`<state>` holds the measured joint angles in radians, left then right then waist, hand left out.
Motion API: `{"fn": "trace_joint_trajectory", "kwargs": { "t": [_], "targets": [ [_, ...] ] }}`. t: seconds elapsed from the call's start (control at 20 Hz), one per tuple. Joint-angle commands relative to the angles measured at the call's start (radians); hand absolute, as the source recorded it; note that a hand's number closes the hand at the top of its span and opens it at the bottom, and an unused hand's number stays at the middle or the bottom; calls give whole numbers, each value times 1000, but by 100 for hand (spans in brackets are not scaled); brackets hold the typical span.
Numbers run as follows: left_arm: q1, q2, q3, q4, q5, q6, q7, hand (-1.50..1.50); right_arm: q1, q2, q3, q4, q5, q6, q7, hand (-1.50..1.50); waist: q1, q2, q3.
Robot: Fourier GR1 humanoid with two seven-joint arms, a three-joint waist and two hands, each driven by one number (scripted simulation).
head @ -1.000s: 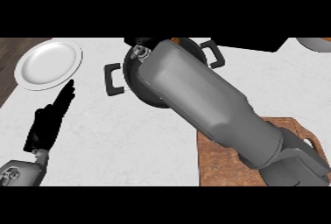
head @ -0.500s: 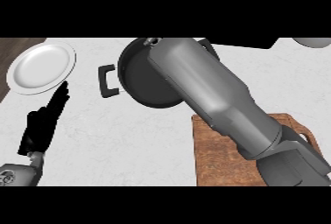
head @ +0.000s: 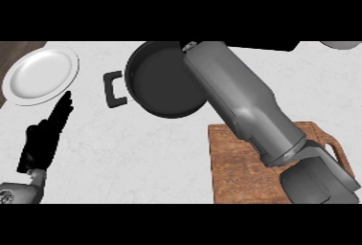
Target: Pick the croissant from the cutting board and place it in the pot
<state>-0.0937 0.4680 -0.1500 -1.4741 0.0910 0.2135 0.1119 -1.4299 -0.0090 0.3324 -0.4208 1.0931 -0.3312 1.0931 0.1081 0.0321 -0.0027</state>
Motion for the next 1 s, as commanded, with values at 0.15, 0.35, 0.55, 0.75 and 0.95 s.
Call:
{"fn": "trace_joint_trajectory", "kwargs": {
  "t": [0.15,0.35,0.55,0.75,0.95],
  "targets": [
    [-4,-23,1,6,-5,11,-5,0,44,9,-118,72,-59,-243,37,-150,-7,8,2],
    [-18,2,17,14,7,-21,-4,0,53,9,-188,83,-113,-338,-52,-150,6,17,2],
    [-22,-13,7,16,-9,-15,-16,0,26,9,-185,115,-135,-366,-92,-150,9,8,1],
    [12,-23,0,8,-10,-13,-22,0,70,9,-180,72,-113,-562,-183,-150,11,8,2],
    [0,-24,11,6,-13,3,1,0,53,9,-205,-3,-110,-752,-207,-150,-7,1,3]
  ]
}}
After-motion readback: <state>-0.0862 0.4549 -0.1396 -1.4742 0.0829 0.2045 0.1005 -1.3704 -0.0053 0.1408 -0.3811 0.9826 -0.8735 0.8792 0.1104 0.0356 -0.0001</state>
